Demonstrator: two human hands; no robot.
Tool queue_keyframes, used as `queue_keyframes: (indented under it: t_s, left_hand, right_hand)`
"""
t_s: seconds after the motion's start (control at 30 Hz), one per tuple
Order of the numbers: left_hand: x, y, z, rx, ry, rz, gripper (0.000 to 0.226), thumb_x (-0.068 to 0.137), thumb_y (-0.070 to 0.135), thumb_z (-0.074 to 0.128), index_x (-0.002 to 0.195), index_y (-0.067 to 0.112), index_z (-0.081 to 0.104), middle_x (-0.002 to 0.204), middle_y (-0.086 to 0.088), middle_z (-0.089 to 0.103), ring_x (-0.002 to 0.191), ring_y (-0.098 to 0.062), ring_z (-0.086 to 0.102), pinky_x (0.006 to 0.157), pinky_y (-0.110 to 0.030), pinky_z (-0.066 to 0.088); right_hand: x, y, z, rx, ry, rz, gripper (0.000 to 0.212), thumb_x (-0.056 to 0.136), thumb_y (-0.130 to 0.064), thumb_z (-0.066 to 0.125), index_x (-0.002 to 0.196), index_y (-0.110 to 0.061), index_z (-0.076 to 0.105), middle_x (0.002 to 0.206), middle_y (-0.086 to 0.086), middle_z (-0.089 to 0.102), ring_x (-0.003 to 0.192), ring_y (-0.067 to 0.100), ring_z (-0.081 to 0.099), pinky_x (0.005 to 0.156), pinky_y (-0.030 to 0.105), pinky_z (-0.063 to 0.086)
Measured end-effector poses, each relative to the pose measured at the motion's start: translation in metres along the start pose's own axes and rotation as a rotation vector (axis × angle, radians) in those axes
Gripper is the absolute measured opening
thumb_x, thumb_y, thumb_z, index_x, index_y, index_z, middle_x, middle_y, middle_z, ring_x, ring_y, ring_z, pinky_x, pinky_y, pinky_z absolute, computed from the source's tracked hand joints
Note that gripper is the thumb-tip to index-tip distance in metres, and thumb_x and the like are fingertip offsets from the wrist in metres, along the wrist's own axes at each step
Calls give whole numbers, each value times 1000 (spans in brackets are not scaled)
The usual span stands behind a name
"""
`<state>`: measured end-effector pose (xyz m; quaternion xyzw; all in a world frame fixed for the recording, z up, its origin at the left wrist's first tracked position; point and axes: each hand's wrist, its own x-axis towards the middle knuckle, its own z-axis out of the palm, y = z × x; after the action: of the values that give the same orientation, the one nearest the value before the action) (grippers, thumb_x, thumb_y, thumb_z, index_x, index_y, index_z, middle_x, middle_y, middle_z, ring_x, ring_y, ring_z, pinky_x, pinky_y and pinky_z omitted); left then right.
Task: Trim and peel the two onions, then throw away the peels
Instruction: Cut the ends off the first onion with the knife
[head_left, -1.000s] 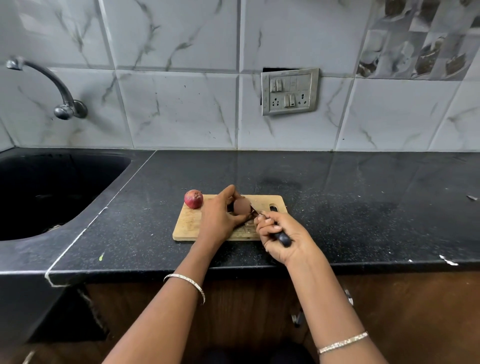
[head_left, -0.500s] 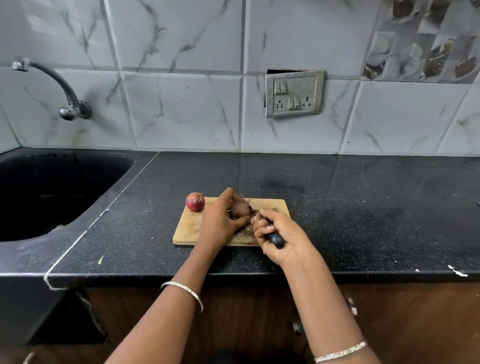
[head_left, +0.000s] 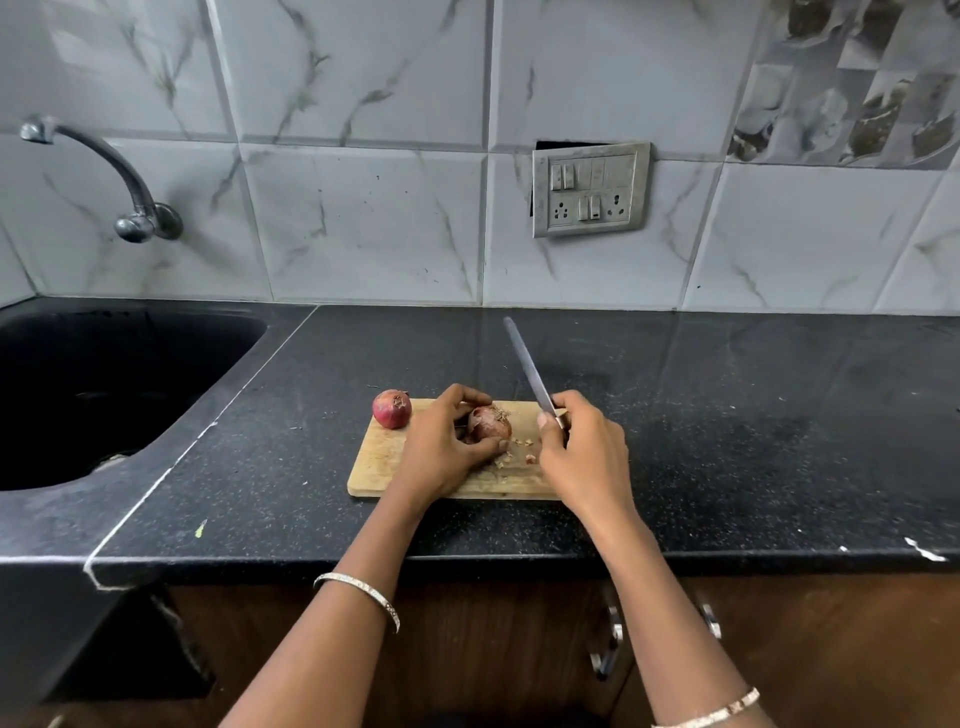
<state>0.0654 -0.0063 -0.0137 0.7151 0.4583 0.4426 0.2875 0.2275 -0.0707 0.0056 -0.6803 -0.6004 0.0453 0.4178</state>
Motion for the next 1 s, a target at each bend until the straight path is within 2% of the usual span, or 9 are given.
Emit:
queue_keyframes:
  t_s: [0.1,0.2,0.27,0.43,0.53,0.63,0.77,0.87,1.0]
  left_hand:
    - [1,-4,-8,-109,-92,-9,43,78,18,86,118,21,70,107,5,75,102,-8,70,91,-20,54]
    - [5,-12,-12,-178,-138,-40,42,83,28,81,123,33,70,118,5,71,111,-11,67,104,-32,51]
    - [6,-14,-11,-250,-149,-78,38,91,28,71,129,31,66,120,3,72,113,-13,67,105,-37,51]
    - [6,-11,-12,-449,-104,-159,24,104,21,53,123,12,64,107,-6,74,95,-17,69,82,-32,55]
    - [5,-8,-13,-485,-103,-165,27,106,21,49,122,6,64,103,-12,73,89,-19,68,81,-36,58]
    - [4,-6,-14,-556,-114,-171,27,105,22,49,117,5,66,101,-13,72,93,-22,67,90,-44,55]
    - [4,-7,-15,-588,-135,-196,24,101,21,59,119,7,66,106,-8,75,101,-21,68,102,-43,52]
    - [4,-7,-17,-600,-171,-190,33,92,16,72,122,6,63,114,-13,74,107,-24,69,102,-40,52]
    - [2,-5,-19,-653,-183,-190,36,89,10,72,121,-1,60,112,-19,74,103,-28,70,97,-36,57]
  right_hand:
    - [7,-1,-3,-9,-25,-64,9,101,-33,54,102,-28,61,78,-5,66,71,19,61,60,35,41]
    - [5,3,-3,-61,-30,-160,8,102,-34,52,106,-29,57,84,-8,68,74,18,63,63,37,48]
    - [-1,6,-3,-88,-13,-207,7,102,-32,51,109,-30,53,84,-9,67,73,18,64,59,35,46]
    - [-19,7,4,-191,89,-332,9,104,-32,47,109,-26,51,89,-7,69,70,19,67,51,31,44]
    - [-20,4,10,-226,122,-355,9,104,-31,48,105,-23,52,86,-6,67,65,17,65,48,26,35]
    - [-20,0,13,-259,134,-383,7,102,-28,53,99,-21,52,80,-6,64,59,16,61,45,23,32]
    - [-19,-5,19,-288,149,-396,8,98,-22,58,97,-19,50,77,-5,62,57,16,58,42,22,34]
    - [-20,-7,21,-291,157,-383,12,95,-18,62,96,-19,51,75,-5,59,57,15,56,42,22,33]
    - [-20,-9,25,-294,142,-379,14,93,-16,63,98,-18,50,77,-4,59,63,15,55,48,21,32]
